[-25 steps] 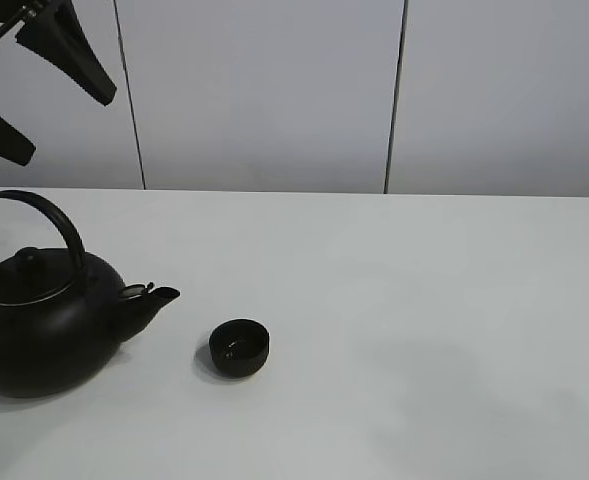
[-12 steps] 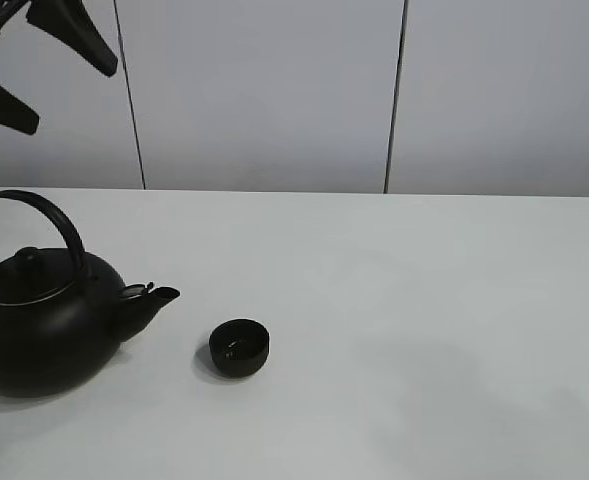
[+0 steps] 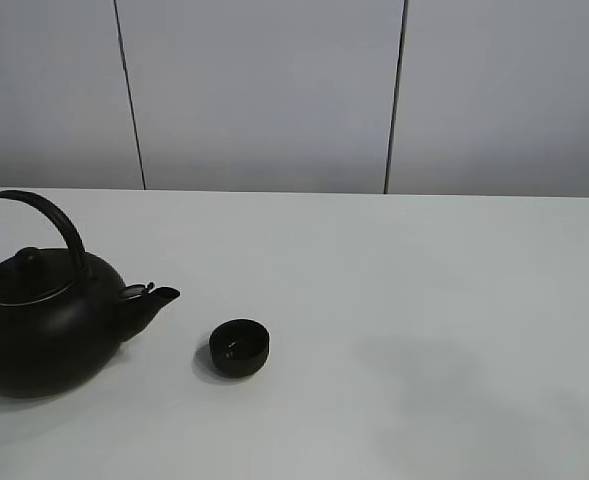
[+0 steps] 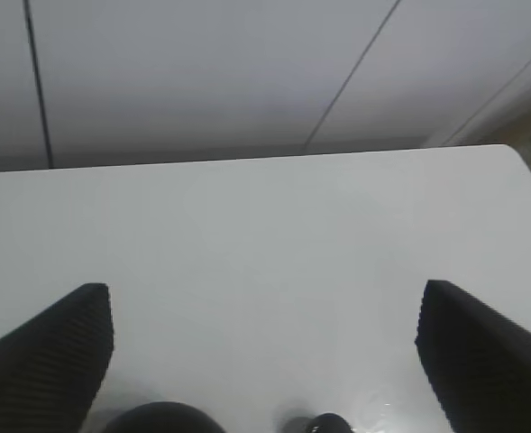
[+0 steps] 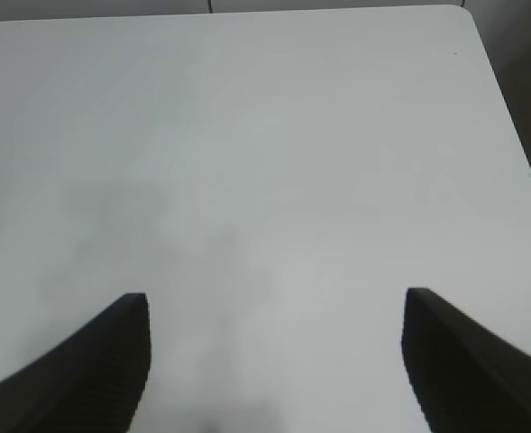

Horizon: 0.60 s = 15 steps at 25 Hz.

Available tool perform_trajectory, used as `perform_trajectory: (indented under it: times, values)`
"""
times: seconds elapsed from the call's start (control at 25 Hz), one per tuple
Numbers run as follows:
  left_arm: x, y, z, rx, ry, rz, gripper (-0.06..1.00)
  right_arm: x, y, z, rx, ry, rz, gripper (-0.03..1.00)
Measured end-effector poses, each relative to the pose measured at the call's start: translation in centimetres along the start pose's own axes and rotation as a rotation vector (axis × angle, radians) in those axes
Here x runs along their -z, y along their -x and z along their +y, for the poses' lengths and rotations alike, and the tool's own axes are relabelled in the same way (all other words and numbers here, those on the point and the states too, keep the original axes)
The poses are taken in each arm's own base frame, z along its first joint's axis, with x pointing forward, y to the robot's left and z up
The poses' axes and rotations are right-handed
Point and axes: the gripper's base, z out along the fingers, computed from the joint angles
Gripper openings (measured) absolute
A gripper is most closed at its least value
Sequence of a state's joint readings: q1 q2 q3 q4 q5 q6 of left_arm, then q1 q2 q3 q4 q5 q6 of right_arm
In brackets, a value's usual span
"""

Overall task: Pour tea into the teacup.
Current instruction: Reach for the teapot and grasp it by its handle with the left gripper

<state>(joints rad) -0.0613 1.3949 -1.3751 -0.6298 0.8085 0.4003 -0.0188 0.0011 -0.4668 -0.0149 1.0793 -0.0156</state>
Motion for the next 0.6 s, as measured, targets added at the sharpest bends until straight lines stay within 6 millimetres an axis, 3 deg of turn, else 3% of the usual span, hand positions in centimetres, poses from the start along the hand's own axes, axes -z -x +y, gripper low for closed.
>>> perform_trajectory:
  times: [0.24,0.6]
  values:
    - [2.6,-0.8,1.9,-0.046,0.17,0.091,0.66,0.0,0.0,0.0,0.0,0.0,0.001,0.54]
    - [5.7,-0.8,1.2,-0.026,0.261,0.044,0.66,0.0,0.0,0.0,0.0,0.0,0.001,0.54]
